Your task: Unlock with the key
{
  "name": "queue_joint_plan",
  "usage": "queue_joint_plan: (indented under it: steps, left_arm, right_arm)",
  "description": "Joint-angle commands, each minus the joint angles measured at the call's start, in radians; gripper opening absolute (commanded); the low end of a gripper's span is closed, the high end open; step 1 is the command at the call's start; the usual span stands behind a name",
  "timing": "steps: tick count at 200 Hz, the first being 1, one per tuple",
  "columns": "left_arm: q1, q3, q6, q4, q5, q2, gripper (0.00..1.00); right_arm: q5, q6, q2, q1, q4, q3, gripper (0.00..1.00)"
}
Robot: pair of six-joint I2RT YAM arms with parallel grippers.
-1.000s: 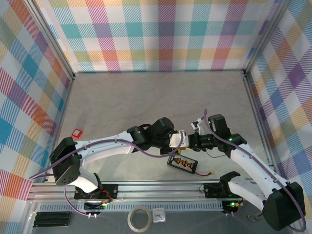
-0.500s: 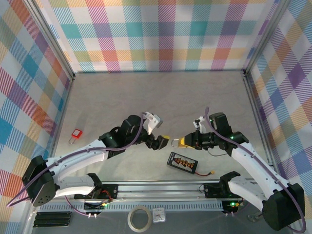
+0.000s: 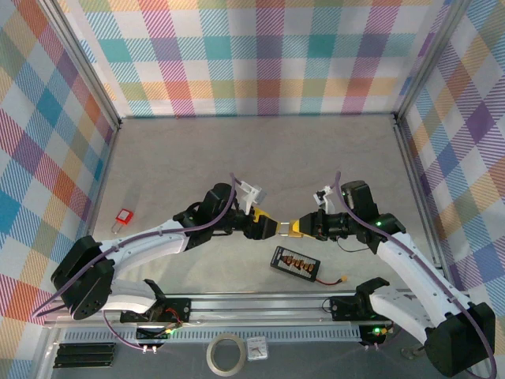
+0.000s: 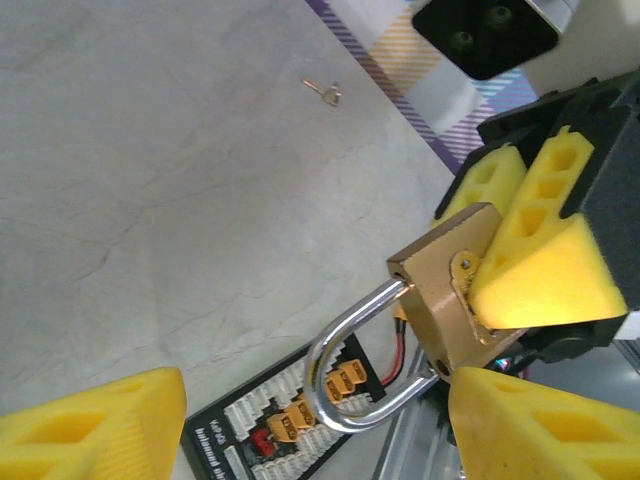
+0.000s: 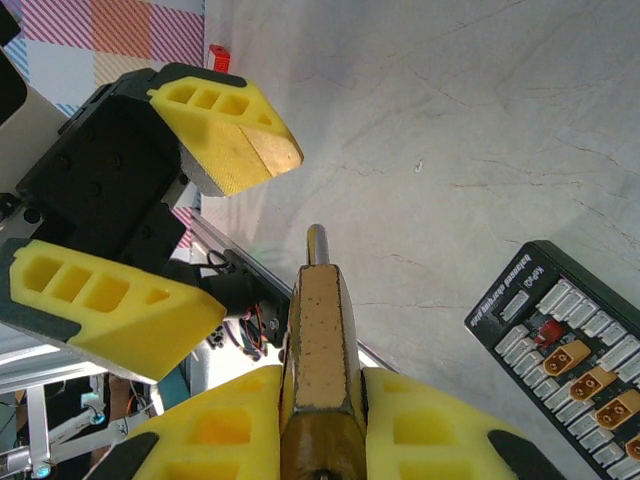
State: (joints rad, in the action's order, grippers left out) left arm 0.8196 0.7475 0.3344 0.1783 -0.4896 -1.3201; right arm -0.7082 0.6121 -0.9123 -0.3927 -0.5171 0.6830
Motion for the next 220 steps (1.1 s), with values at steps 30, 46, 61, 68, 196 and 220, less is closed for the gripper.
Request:
queue_joint_plan:
  steps: [30,46,61,68,196,220]
  left_arm:
    - [0.003,-0.013,0.033,0.092,-0.098,-0.055,0.62]
    - [0.006,-0.011,0.023,0.088,-0.09,-0.069,0.6]
    - [0.008,-0.011,0.023,0.099,-0.096,-0.084,0.6]
    - [0.01,-0.008,0.022,0.098,-0.1,-0.091,0.59]
    - [0.021,0.049,-0.015,0.079,-0.113,-0.147,0.3]
    - [0.022,0.049,-0.017,0.085,-0.102,-0.151,0.21]
  right_arm:
    - [-0.049,-0.012,0.021,0.004,0.038,0.039,0.0]
    - [-0.051,-0.005,0.019,0.004,0.044,0.034,0.0]
    - [-0.054,-0.003,0.02,0.004,0.047,0.033,0.0]
    - [-0.054,-0.004,0.019,0.004,0.047,0.033,0.0]
    - [-0.071,0.015,0.051,0.004,0.055,0.0,0.0]
    - [-0.081,0.025,0.055,0.004,0.069,-0.004,0.0]
